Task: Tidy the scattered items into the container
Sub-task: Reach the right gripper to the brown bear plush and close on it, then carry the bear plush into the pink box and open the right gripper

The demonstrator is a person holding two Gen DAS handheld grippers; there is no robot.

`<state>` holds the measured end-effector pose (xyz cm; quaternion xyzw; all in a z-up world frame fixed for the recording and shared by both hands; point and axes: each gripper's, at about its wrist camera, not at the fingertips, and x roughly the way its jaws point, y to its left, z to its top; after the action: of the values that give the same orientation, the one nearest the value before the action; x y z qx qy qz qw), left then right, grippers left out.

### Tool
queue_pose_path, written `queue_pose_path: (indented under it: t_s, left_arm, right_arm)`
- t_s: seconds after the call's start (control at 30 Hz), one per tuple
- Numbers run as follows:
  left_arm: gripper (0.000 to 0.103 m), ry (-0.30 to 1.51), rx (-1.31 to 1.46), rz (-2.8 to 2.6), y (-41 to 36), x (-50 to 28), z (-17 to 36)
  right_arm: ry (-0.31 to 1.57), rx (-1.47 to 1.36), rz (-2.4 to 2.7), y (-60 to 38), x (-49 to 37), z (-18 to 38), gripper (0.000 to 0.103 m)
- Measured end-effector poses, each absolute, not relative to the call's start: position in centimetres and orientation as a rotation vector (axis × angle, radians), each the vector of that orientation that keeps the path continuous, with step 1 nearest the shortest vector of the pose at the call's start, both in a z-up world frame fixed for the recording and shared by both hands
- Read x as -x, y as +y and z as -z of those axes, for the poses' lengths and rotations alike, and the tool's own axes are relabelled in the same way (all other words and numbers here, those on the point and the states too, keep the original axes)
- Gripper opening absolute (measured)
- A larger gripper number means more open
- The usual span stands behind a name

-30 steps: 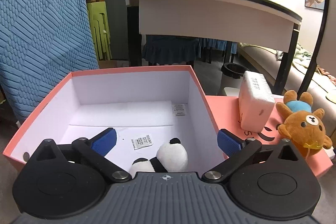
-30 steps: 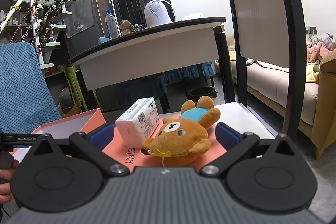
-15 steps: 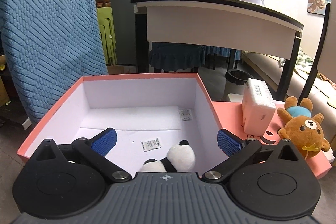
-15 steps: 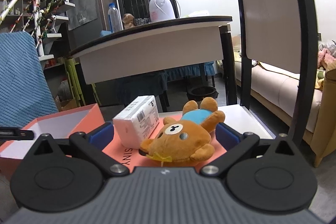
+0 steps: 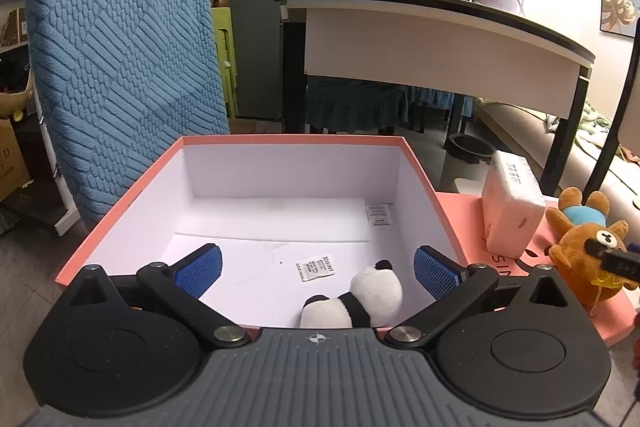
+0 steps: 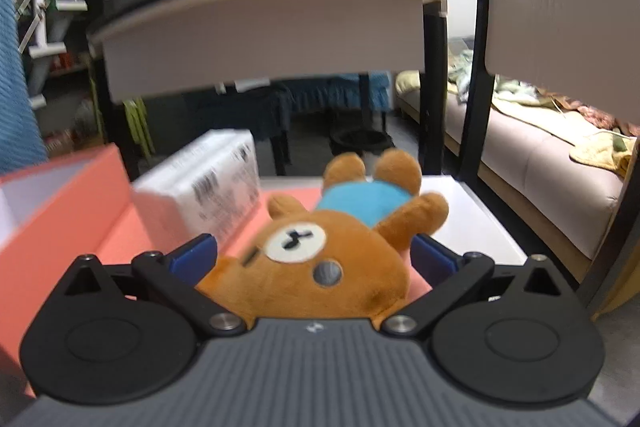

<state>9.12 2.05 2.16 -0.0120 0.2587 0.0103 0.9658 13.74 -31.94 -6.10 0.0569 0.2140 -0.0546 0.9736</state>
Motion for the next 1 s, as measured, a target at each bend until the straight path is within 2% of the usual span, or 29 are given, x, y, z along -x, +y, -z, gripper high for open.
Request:
queue_pose_path:
  t_s: [0.23, 0.27, 0.3, 0.43, 1.0]
  left_arm:
    - [0.103, 0.521, 0.028, -0.022, 2.7, -8.8, -2.4]
    - [0.103, 0.520, 0.028, -0.023, 2.7, -8.7, -2.4]
    - [0.103, 0.519, 0.029, -0.024, 2.8, -8.7, -2.5]
    - [0.103, 0.515, 0.036, -0.024, 3.1, -8.4, -2.7]
    - [0.103, 0.517, 0.061, -0.012, 4.4, -7.5, -2.7]
  right_arm:
    - [0.495, -0.220, 0.052, -32.7, -15.7, 9.2, 0.100]
    - [0.491, -0.223, 0.049, -32.6, -15.7, 9.2, 0.096]
    - [0.487, -0.227, 0.046, -32.6, -15.7, 9.2, 0.086]
    - [0.473, -0.238, 0.045, -32.1, -15.4, 8.7, 0.074]
    - [0.351, -0.230, 0.048, -30.4, -13.9, 3.1, 0.071]
